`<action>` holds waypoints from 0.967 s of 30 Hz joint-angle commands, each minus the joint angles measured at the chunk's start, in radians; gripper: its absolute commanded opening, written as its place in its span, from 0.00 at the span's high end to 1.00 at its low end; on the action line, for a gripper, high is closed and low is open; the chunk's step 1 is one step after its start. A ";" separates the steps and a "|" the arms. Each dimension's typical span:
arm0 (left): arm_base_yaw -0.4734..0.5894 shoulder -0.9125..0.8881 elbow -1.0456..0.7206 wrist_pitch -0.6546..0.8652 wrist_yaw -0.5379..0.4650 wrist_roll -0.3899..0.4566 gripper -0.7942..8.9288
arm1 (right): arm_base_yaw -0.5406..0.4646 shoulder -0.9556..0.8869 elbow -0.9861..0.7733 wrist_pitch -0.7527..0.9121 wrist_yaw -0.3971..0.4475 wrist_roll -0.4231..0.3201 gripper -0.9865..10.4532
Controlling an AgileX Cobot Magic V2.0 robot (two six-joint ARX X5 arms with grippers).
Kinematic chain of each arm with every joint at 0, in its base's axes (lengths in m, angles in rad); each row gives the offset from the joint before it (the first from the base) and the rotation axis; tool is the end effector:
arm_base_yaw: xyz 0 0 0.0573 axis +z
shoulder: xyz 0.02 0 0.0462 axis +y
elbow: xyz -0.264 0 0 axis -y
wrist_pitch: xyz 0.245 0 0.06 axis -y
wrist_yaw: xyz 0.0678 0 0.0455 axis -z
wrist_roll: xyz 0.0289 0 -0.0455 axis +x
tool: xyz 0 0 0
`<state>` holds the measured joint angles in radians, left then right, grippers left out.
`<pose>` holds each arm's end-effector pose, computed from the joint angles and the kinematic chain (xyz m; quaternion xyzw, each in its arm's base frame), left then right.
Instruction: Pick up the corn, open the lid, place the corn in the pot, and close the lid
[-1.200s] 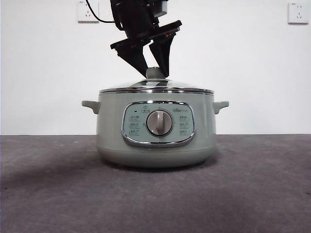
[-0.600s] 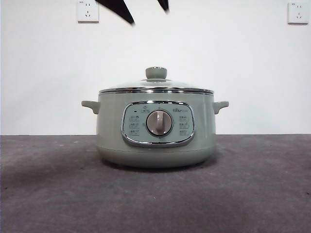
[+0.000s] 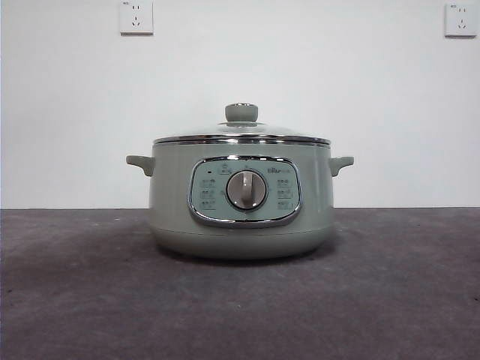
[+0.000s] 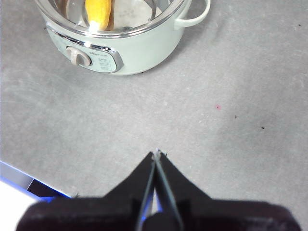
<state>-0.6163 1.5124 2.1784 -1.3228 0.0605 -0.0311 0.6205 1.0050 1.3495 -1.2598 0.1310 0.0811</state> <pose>0.1921 -0.1382 0.5066 0.0746 0.3150 -0.3094 0.8941 0.1223 0.0828 0.3891 -0.1267 0.4195 0.2005 0.8762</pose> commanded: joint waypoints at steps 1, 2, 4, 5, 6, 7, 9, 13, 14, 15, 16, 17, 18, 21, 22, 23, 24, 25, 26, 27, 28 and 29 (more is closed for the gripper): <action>0.005 -0.003 -0.004 0.003 -0.002 -0.010 0.92 | 0.001 0.000 -0.013 0.003 0.000 -0.003 0.92; 0.005 -0.005 -0.004 0.003 -0.002 -0.010 0.92 | 0.001 0.000 -0.013 0.003 0.000 -0.003 0.92; 0.005 -0.002 -0.004 0.003 -0.002 0.000 0.92 | 0.001 0.000 -0.013 0.003 0.000 -0.003 0.92; 0.016 -0.003 -0.004 0.003 -0.021 0.088 0.92 | 0.001 0.000 -0.013 0.003 0.000 -0.003 0.92; 0.038 -0.014 -0.006 0.003 -0.049 0.131 0.92 | 0.001 0.000 -0.013 0.003 0.000 -0.003 0.92; 0.058 -0.033 -0.013 0.003 -0.060 0.161 0.92 | 0.001 0.000 -0.013 0.003 0.000 -0.003 0.92; 0.076 -0.089 -0.069 0.003 -0.057 0.167 0.92 | 0.001 0.000 -0.013 0.002 0.000 -0.003 0.92; 0.138 -0.278 -0.368 0.173 -0.051 0.130 0.92 | 0.001 0.006 -0.013 0.002 0.000 -0.003 0.92; 0.162 -0.335 -0.465 0.254 -0.046 0.128 0.92 | 0.001 0.006 -0.013 0.003 0.002 -0.003 0.92; 0.185 -0.388 -0.554 0.330 -0.035 0.128 0.92 | 0.001 0.006 -0.013 0.003 0.004 -0.003 0.92; 0.212 -0.445 -0.649 0.411 -0.020 0.128 0.92 | 0.001 0.006 -0.013 0.003 0.005 -0.003 0.92; 0.249 -0.523 -0.783 0.520 0.005 0.128 0.92 | 0.001 0.006 -0.013 0.002 0.007 -0.003 0.92; 0.278 -0.586 -0.886 0.599 0.021 0.127 0.92 | 0.001 0.006 -0.013 0.003 0.006 -0.003 0.92; 0.384 -0.796 -1.233 0.839 0.020 0.099 0.92 | 0.001 0.008 -0.013 0.003 0.007 -0.003 0.92; 0.417 -0.856 -1.335 0.906 0.013 0.089 0.92 | 0.001 0.010 -0.013 0.003 0.007 -0.003 0.92; 0.462 -0.932 -1.464 0.984 0.000 0.074 0.92 | 0.001 0.011 -0.013 0.003 0.007 -0.003 0.92; 0.492 -0.986 -1.555 1.034 -0.016 0.054 0.92 | 0.001 0.011 -0.013 0.003 0.007 -0.003 0.92; 0.520 -1.046 -1.650 1.077 -0.038 0.030 0.92 | 0.001 0.011 -0.013 0.003 0.008 -0.003 0.92; 0.540 -1.101 -1.732 1.103 -0.053 0.011 0.92 | 0.001 0.011 -0.013 0.003 0.008 -0.003 0.92; 0.550 -1.140 -1.794 1.114 -0.062 0.006 0.92 | 0.001 0.011 -0.013 0.003 0.008 -0.003 0.92; 0.556 -1.175 -1.847 1.116 -0.061 0.006 0.92 | 0.001 0.011 -0.013 0.003 0.008 -0.003 0.92; 0.560 -1.218 -1.905 1.112 -0.061 0.006 0.92 | 0.001 0.011 -0.013 0.003 0.007 -0.003 0.92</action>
<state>-0.0597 0.3290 0.3546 -0.2165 -0.0017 -0.0021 0.6205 1.0134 1.3495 -1.2598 0.1345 0.0811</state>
